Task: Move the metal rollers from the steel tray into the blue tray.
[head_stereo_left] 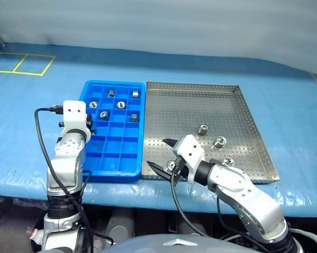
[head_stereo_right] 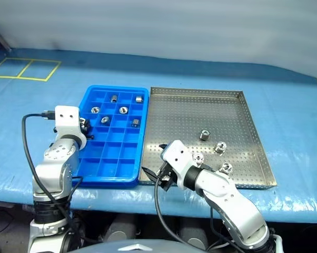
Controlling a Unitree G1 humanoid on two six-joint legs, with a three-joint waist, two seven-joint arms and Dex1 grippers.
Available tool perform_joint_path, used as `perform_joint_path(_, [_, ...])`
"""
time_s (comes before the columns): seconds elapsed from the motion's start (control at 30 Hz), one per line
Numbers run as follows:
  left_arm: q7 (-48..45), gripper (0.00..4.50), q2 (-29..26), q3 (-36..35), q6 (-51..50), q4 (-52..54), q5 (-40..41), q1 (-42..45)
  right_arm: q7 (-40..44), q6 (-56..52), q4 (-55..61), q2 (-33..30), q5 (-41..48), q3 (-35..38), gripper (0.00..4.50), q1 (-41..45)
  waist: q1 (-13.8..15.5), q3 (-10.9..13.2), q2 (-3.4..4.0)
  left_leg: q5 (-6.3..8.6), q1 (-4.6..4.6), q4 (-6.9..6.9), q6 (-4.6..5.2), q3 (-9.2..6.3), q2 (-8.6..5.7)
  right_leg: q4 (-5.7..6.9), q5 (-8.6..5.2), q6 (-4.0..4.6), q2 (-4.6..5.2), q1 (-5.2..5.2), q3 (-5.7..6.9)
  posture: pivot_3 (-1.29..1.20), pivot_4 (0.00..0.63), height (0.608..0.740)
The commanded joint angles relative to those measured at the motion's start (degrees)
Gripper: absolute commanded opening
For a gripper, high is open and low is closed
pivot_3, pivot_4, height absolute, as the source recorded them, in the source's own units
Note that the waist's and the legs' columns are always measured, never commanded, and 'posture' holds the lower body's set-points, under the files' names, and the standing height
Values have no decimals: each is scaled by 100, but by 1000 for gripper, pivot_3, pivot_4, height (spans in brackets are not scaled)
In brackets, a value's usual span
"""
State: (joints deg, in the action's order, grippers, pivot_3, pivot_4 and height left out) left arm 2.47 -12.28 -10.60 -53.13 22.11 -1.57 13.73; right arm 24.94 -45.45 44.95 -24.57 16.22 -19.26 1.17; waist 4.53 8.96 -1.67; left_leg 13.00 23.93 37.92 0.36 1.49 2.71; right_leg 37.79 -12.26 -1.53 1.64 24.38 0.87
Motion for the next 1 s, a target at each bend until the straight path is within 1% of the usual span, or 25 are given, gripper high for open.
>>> perform_joint_path(0.03, [-12, 1655, 103, -31, -275, 503, 49, -170, 39, 129, 48, 10, 28, -7, 4500, 80, 17, 0, 0, 0, 0, 0, 0, 1, 0, 0, -1, 1, 0, 0, -1, 242, 150, 740])
perform_joint_path(0.1, [20, 1655, 152, -39, -371, 556, 22, -217, 42, 131, 36, 13, 22, -21, 4500, 88, 41, 0, -1, 0, -1, 1, 0, 2, -1, 0, -9, 16, 2, 0, -1, 242, 150, 740])
perform_joint_path(0.23, [-96, 1655, 171, -6, -504, 522, 93, -268, 30, 129, 10, 21, 6, -50, 4500, 108, 45, 0, -1, 0, -2, 1, 0, -1, 0, 2, -11, 18, 2, -2, 2, 242, 150, 740])
perform_joint_path(0.3, [-105, 2374, 185, 1, -509, 514, 97, -213, 14, 117, 20, 18, 2, -42, 4500, 106, 42, 0, -2, 0, -1, 1, 0, 0, 0, 0, -11, 18, 2, -1, 0, 233, 150, 740])
perform_joint_path(0.33, [-114, 2611, 201, -12, -494, 509, 112, -172, 3, 109, 33, 15, 1, -30, 4500, 99, 44, 0, -2, 0, -1, -1, 0, 1, 0, -1, -11, 19, 2, -1, 0, 233, 150, 740])
perform_joint_path(0.37, [-139, 2989, 199, -6, -468, 505, 125, -130, -8, 102, 49, 10, 1, -14, 4500, 87, 46, 0, -2, 0, -1, -1, 0, 0, 0, -1, -11, 19, 2, -1, 1, 233, 150, 740])
perform_joint_path(0.5, [-238, 4325, 147, 91, -123, 407, 157, 154, -90, 63, 151, -38, -17, 97, 4500, -8, 41, 0, -3, 0, -1, 0, -1, -3, 0, 1, -11, 19, 1, -1, 4, 208, 150, 740])
perform_joint_path(0.53, [-298, 4462, 135, 113, -36, 401, 199, 213, -111, 55, 175, -51, -18, 122, 4500, -29, 42, 0, -3, 0, -1, 0, -1, -3, 0, 1, -12, 20, 1, -1, 5, 208, 150, 740])
perform_joint_path(0.63, [-984, 4462, 82, 310, 334, 257, 660, 559, -232, 7, 348, -131, -6, 403, 4500, -231, 54, 0, -4, 0, 2, 0, -1, -1, -1, -1, -12, 21, 2, 0, 4, 173, 150, 740])
perform_joint_path(0.8, [-2165, 4462, -124, 959, 550, -225, 1218, 1040, -417, -104, 635, -322, -30, 963, 4500, -730, 18, -2, -5, 1, 10, 3, 2, 3, -8, -9, -12, 20, 9, 0, 7, 106, 150, 740])
perform_joint_path(0.9, [-2829, 4462, -388, 1504, 820, -655, 1271, 1360, -526, -146, 802, -392, -49, 1309, 4500, -1106, -85, -1, -4, 2, 8, 1, 3, 12, -7, -7, -13, 22, 6, 2, 4, 88, 150, 740])
perform_joint_path(1.0, [-3227, 4462, -368, 1823, 1027, -1226, 1308, 1792, -627, -133, 934, -406, -52, 1580, 4500, -1436, -158, -1, -4, 1, 7, 1, 3, 16, -3, -3, -15, 24, 0, 3, 6, 62, 150, 740])
